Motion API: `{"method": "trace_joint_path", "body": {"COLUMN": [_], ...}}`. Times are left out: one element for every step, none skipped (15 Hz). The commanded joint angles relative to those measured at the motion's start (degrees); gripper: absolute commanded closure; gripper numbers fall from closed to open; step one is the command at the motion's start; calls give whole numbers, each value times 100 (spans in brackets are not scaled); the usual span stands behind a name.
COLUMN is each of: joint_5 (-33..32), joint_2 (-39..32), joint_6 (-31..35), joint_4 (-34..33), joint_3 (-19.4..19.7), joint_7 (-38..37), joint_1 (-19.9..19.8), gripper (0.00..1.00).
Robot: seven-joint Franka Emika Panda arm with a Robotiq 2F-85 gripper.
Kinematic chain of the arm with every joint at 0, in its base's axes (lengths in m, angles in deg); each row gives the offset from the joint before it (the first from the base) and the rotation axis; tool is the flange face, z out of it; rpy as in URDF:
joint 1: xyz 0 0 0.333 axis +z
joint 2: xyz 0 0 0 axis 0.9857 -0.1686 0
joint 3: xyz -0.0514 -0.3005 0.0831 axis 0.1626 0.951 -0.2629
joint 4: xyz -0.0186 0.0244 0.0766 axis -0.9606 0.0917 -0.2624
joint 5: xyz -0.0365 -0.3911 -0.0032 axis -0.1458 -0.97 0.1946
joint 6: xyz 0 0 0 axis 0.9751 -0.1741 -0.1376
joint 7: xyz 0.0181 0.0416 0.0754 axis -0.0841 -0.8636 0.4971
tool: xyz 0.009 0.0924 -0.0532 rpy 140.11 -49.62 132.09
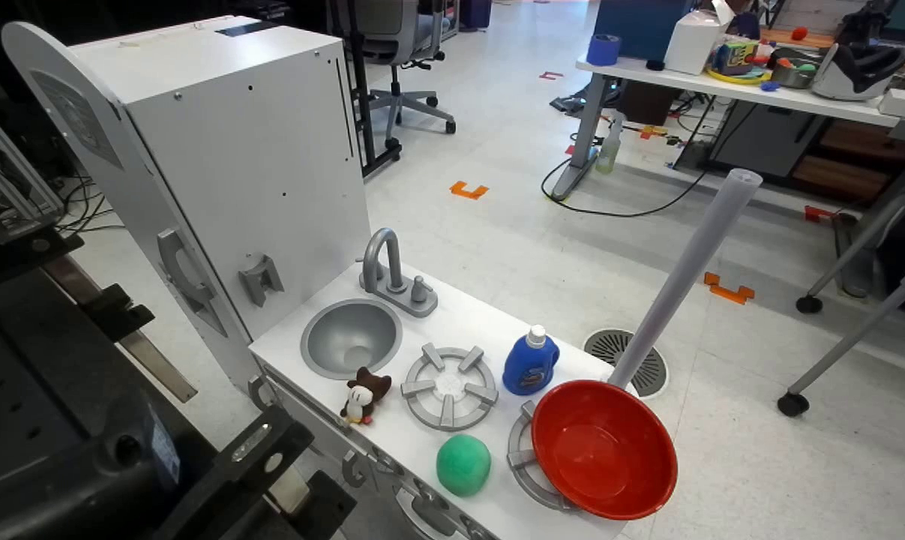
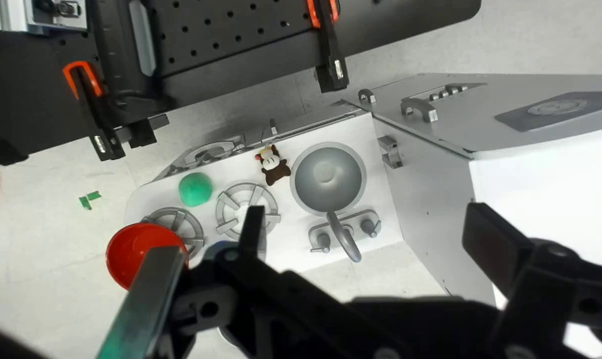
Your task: Put the plush toy on the left stove plate
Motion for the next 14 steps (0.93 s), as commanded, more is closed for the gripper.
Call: {"method": "trace_joint_path", "body": {"joint_5": [-548,-975,-1327,-1713,-2020,-2419,-2567,-2716,-2665,-2637,-2444,-2436,-2294,-2280], "joint_2": [-1510,-1906,-2293,-2683,-3085,-3482,-3883,-4269,-4665,-5046,-5431,-5818,-6203,-6587], "joint_6": [962,1155,1403,1556,1700,1816,1847,2006,1976,2051,2070,2119,2135,2193], "joint_4": [-565,-703,-856,-1030,-1241,-1465,-1725,-1955,-2248,-2514,-2802,-3099,-3422,-3725], "joint_3": [-110,-103,-31,80,231,431,626,823,984,1153,1255,1415,1463,1579], "joint_7": [-546,-918,-1158,-1475,-1744,-2098,-2295,-2443,-2493,-2542,-2514,-2569,-2501,-2506], "joint_1": [-99,-138,-116,-78,13,128,250,362,454,548,590,689,694,768], "gripper": [0,0,0,0,0,0,0,0,0,0,0,0,0,0]}}
